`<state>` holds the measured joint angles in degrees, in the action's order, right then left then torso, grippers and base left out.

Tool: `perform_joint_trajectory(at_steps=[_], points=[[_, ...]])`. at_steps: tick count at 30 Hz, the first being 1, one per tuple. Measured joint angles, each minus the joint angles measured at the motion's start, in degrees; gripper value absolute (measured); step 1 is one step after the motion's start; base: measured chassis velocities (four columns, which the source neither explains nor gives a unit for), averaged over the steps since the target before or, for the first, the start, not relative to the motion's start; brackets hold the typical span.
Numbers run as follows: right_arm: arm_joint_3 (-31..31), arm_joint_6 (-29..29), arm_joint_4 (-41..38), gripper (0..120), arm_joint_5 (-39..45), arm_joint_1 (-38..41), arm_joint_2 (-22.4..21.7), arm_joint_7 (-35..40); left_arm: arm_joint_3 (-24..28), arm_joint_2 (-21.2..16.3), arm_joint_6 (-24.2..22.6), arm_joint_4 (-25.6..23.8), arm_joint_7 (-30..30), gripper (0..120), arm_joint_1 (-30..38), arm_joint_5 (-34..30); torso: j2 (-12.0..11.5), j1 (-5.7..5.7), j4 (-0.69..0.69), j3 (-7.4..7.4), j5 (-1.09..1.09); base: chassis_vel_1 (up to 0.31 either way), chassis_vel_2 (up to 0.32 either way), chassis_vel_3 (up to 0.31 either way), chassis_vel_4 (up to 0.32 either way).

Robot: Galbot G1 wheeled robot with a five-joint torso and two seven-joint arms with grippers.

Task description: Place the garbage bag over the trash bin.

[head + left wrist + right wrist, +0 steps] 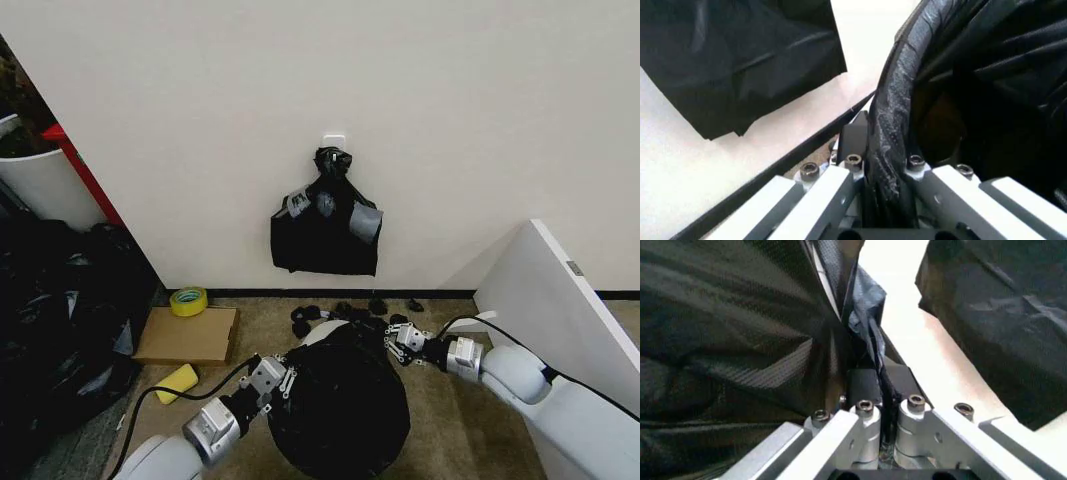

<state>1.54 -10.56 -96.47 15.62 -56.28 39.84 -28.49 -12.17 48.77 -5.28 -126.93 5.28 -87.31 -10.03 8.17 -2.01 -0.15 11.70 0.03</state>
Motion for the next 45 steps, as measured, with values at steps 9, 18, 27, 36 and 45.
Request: perform_joint_trajectory(at_steps=[9,18,27,36,45], points=[[-5.1,-0.7,-1.1,16,3.3,-4.0,-0.5,0.1,0.2,0.2,-0.1,1.2,-0.5,1,1.1,-1.5,0.0,0.00,-0.01,0.00,0.00,0.000,0.000,0.000,0.000],[-11.7,-1.4,-1.2,49,9.9,-8.7,-1.4,-4.7,0.2,0.0,-0.6,0.8,-1.1,1,1.2,-2.7,0.0,0.00,-0.01,-0.01,0.00,0.000,0.000,0.000,0.000],[-15.6,-1.0,-1.9,83,20.0,-11.2,-2.1,-6.7,-0.1,0.1,-0.5,1.1,-1.3,1,0.7,-1.4,0.0,0.00,0.00,0.00,0.01,0.000,0.000,0.000,0.000],[-21.6,3.3,-10.0,99,20.8,-15.9,-1.3,5.7,-1.5,3.2,-0.1,4.9,-5.9,1,0.5,-1.2,0.0,0.00,-0.02,-0.01,-0.02,0.000,0.000,0.000,0.000],[-19.1,10.2,-27.0,70,14.7,-22.9,2.2,26.2,-0.6,6.9,1.2,8.2,-10.7,1,2.4,-4.5,0.0,0.00,0.02,0.00,0.00,0.000,0.000,0.000,0.000]])
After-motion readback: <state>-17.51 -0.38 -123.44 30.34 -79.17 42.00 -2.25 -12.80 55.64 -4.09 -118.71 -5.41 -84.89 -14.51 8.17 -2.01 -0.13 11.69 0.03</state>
